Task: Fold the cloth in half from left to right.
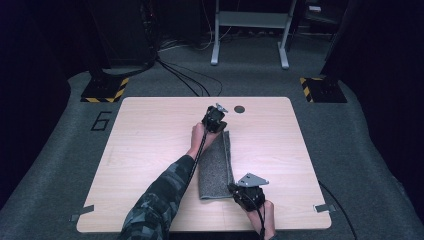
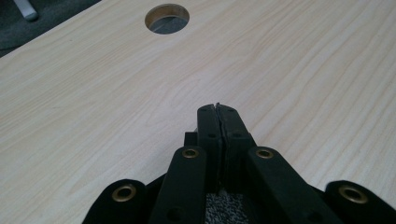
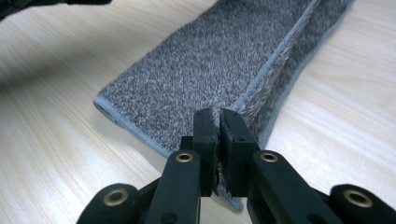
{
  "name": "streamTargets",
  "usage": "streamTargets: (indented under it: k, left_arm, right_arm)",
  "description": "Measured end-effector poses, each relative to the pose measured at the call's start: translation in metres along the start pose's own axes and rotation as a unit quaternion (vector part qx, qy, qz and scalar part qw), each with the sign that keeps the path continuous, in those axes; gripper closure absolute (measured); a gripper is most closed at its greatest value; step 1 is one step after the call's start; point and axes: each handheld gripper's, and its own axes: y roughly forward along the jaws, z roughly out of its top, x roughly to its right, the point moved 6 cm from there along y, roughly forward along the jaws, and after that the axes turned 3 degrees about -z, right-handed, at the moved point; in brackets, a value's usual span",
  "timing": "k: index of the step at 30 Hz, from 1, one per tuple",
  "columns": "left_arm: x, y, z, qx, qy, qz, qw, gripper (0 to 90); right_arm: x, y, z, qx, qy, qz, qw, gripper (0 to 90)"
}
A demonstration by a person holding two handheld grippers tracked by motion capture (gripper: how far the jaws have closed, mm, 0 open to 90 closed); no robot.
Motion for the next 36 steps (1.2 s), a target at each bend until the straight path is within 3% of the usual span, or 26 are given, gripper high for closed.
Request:
streamTargets:
  k: [2, 4, 8, 10, 13, 18, 22, 29, 36]
  left_arm:
    - [0.001, 0.003, -0.001, 0.001, -0.007, 0.000, 1.0000, 84.6]
    - [0.001, 0.006, -0.003, -0.007, -0.014, -0.013, 0.9998, 69.3]
    - [-0.003, 0.002, -0.005, -0.003, -0.034, -0.018, 0.9992, 39.1]
    - [-0.006, -0.004, -0.007, 0.000, -0.040, -0.019, 0.9990, 29.4]
    - [-0.013, -0.015, -0.013, 0.012, -0.053, -0.019, 0.9983, 22.8]
    - [-0.026, -0.035, -0.029, 0.020, -0.062, -0.010, 0.9978, 20.1]
    - [-0.039, -0.045, -0.047, 0.005, -0.067, 0.007, 0.9977, 19.5]
    - [-0.057, -0.041, -0.078, -0.024, -0.094, 0.027, 0.9949, 20.0]
    - [-0.061, -0.033, -0.092, -0.042, -0.087, 0.043, 0.9944, 20.4]
  right_arm:
    - [0.002, 0.001, -0.003, -0.005, 0.002, -0.001, 1.0000, 82.9]
    - [0.003, 0.003, -0.006, -0.015, 0.004, 0.001, 0.9999, 76.4]
    - [0.005, 0.002, -0.010, -0.030, 0.011, -0.001, 0.9995, 54.8]
    - [0.007, 0.000, -0.009, -0.027, 0.018, -0.001, 0.9995, 42.2]
    - [0.012, -0.002, -0.007, -0.021, 0.027, 0.002, 0.9994, 31.9]
    - [0.023, 0.001, -0.001, -0.018, 0.036, -0.001, 0.9992, 20.6]
    - [0.035, 0.007, 0.001, -0.021, 0.031, -0.019, 0.9991, 19.5]
    - [0.046, 0.016, -0.011, -0.058, 0.032, -0.039, 0.9970, 19.9]
    - [0.039, 0.021, -0.023, -0.071, 0.026, -0.039, 0.9964, 20.5]
